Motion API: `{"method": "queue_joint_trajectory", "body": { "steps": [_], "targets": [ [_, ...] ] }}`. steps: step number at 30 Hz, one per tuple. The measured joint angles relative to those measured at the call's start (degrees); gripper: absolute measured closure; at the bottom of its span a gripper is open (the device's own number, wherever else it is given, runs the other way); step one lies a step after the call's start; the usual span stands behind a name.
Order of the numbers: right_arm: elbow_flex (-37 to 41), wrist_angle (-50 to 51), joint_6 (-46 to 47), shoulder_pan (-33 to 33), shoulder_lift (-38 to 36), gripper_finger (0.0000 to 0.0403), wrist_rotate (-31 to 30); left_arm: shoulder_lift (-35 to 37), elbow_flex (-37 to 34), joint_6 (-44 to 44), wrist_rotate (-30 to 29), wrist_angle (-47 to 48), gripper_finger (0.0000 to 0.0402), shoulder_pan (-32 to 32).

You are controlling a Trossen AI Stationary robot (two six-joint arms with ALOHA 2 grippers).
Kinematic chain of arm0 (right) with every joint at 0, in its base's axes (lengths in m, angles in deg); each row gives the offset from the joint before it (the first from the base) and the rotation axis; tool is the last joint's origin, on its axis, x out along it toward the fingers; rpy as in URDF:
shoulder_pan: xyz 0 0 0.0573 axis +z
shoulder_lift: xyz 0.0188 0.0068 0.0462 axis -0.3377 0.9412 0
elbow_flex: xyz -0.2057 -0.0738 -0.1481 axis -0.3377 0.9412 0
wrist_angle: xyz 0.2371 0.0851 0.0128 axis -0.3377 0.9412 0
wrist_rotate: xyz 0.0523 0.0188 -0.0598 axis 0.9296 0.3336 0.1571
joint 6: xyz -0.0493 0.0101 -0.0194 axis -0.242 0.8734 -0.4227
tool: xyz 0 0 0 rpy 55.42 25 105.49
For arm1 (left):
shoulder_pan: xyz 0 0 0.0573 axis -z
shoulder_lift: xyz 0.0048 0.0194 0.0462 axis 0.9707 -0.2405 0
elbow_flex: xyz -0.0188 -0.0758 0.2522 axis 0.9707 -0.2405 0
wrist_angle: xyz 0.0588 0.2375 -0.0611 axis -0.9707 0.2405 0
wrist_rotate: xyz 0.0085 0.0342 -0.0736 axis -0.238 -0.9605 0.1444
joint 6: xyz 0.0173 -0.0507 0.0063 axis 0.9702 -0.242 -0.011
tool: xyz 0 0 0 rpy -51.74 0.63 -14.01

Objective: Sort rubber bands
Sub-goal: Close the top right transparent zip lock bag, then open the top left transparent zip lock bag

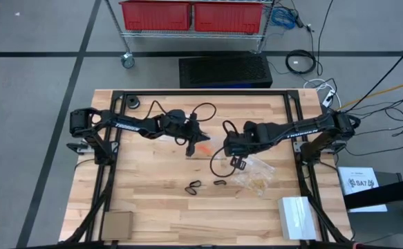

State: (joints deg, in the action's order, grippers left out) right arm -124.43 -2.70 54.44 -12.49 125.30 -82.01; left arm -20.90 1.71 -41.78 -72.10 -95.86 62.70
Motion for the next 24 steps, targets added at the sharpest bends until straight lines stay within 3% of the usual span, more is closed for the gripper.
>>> {"method": "queue_joint_trajectory", "body": {
  "steps": [9, 16, 19, 24],
  "targets": [
    [0.0, -0.4, -0.5, -0.2, 0.0, 0.0234, -5.3, 0.0, 0.0, 0.0, -0.3, -0.5, 0.0292, -0.7],
    [0.0, -0.8, -0.4, -0.2, 0.0, 0.0207, -4.6, 0.5, 0.0, 0.0, 1.8, 0.2, 0.0256, -3.5],
    [0.0, -2.8, -0.5, -0.3, 0.0, 0.0207, -2.9, 3.2, 0.2, 1.4, 2.6, 6.0, 0.0254, -5.0],
    [0.0, -7.8, -2.9, -0.5, 0.0, 0.021, -1.2, 10.8, 0.2, 10.2, 0.0, 24.2, 0.0278, -6.0]
  ]
}}
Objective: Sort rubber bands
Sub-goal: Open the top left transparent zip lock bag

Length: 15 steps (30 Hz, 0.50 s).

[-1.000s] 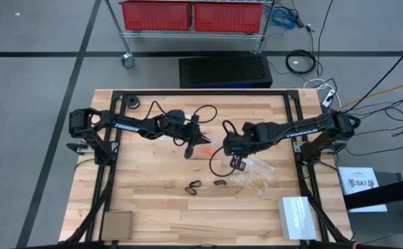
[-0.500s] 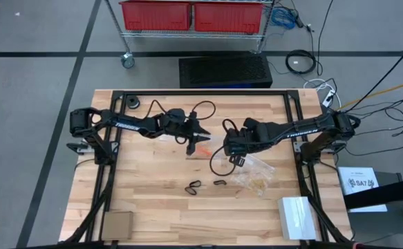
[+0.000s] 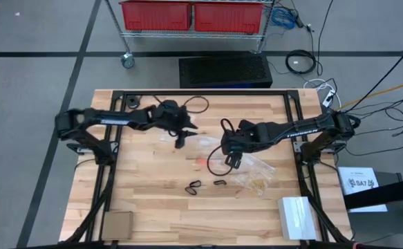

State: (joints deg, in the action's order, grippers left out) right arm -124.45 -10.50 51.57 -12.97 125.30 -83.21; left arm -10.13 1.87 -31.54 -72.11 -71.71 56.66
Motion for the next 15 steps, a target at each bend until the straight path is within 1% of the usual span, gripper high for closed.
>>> {"method": "queue_joint_trajectory", "body": {
  "steps": [3, 5, 7, 10, 13, 15],
  "targets": [
    [0.0, -2.9, -1.6, -0.3, 0.0, 0.021, 0.9, 4.1, 0.0, 4.8, -3.2, 12.5, 0.0308, 0.9],
    [0.0, -4.5, -2.6, -0.4, 0.0, 0.021, 0.9, 6.0, 0.0, 5.0, -5.9, 19.8, 0.0323, 2.1],
    [0.0, -6.2, -3.6, -0.4, 0.0, 0.021, 0.8, 6.8, 0.0, 4.8, -7.2, 24.9, 0.0329, 3.5],
    [0.0, -7.6, -4.9, -0.4, 0.0, 0.021, 0.8, 6.6, -0.4, 2.9, -11.7, 31.2, 0.0324, 5.9],
    [0.0, -8.3, -5.6, -0.4, 0.0, 0.0211, 0.8, 5.8, -1.8, 1.8, -19.4, 33.8, 0.0307, 7.3],
    [0.0, -8.5, -5.8, -0.4, 0.0, 0.0211, 0.7, 5.0, -2.7, 1.8, -24.9, 33.9, 0.0293, 7.7]
  ]
}}
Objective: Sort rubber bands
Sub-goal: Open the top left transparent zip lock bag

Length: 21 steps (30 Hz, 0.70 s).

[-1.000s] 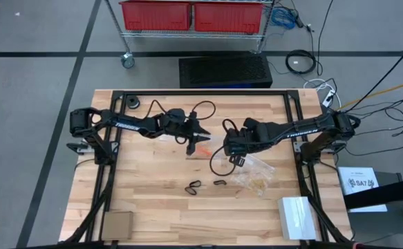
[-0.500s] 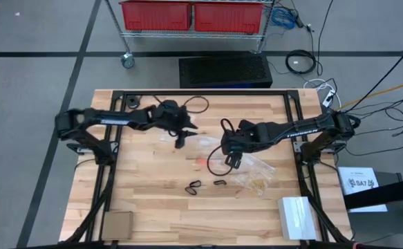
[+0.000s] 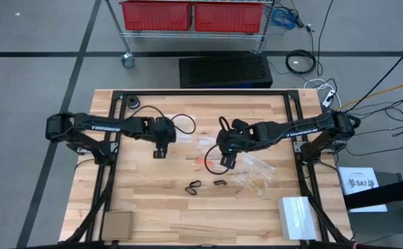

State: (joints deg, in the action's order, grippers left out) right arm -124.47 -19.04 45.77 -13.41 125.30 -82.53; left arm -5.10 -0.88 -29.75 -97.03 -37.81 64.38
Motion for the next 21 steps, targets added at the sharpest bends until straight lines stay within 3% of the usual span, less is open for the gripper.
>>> {"method": "queue_joint_trajectory", "body": {
  "steps": [8, 14, 21],
  "targets": [
    [0.0, 0.0, -0.6, 0.0, 0.0, 0.0211, 0.0, -1.8, -2.9, 0.1, -1.8, -4.7, 0.0246, 0.2],
    [0.0, 0.0, -0.9, 0.0, 0.0, 0.0211, 0.0, -5.4, -3.7, 0.3, -2.1, -8.1, 0.0241, 0.2],
    [0.0, 0.0, -0.9, 0.0, 0.0, 0.0211, -0.1, -12.7, -3.5, 1.2, -7.4, -10.3, 0.0245, 0.3]
  ]
}}
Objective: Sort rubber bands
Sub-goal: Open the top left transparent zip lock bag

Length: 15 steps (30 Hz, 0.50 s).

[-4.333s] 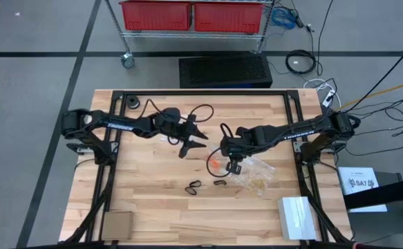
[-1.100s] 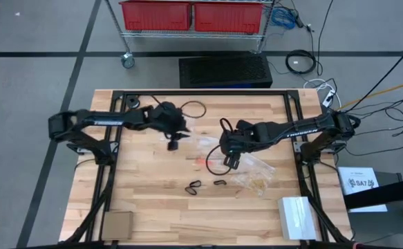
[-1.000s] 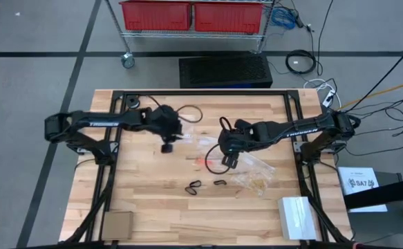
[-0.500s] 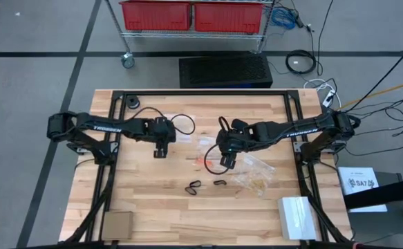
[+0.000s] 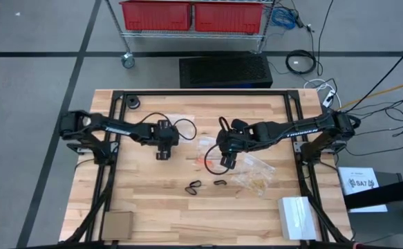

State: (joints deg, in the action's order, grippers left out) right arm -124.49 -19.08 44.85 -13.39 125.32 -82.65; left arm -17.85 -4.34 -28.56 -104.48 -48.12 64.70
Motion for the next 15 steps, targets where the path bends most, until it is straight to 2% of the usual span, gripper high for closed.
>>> {"method": "queue_joint_trajectory", "body": {
  "steps": [4, 10, 13, 15],
  "targets": [
    [0.0, 0.0, -0.2, 0.0, 0.0, 0.0211, -0.1, -1.4, 0.0, 0.9, -1.3, -2.0, 0.0279, -0.1],
    [0.0, 0.1, -1.4, 0.0, 0.0, 0.0228, -0.1, -0.6, 0.0, 2.0, 0.1, -2.8, 0.0388, -0.2],
    [0.0, 0.6, -2.5, 0.0, 0.0, 0.0246, -0.8, 1.2, 0.0, 2.0, 0.7, -2.4, 0.0395, 0.0],
    [0.0, 2.7, -3.1, 0.0, 0.0, 0.026, -3.6, 3.0, -0.2, 1.8, 1.3, -1.8, 0.0397, 0.2]
  ]
}}
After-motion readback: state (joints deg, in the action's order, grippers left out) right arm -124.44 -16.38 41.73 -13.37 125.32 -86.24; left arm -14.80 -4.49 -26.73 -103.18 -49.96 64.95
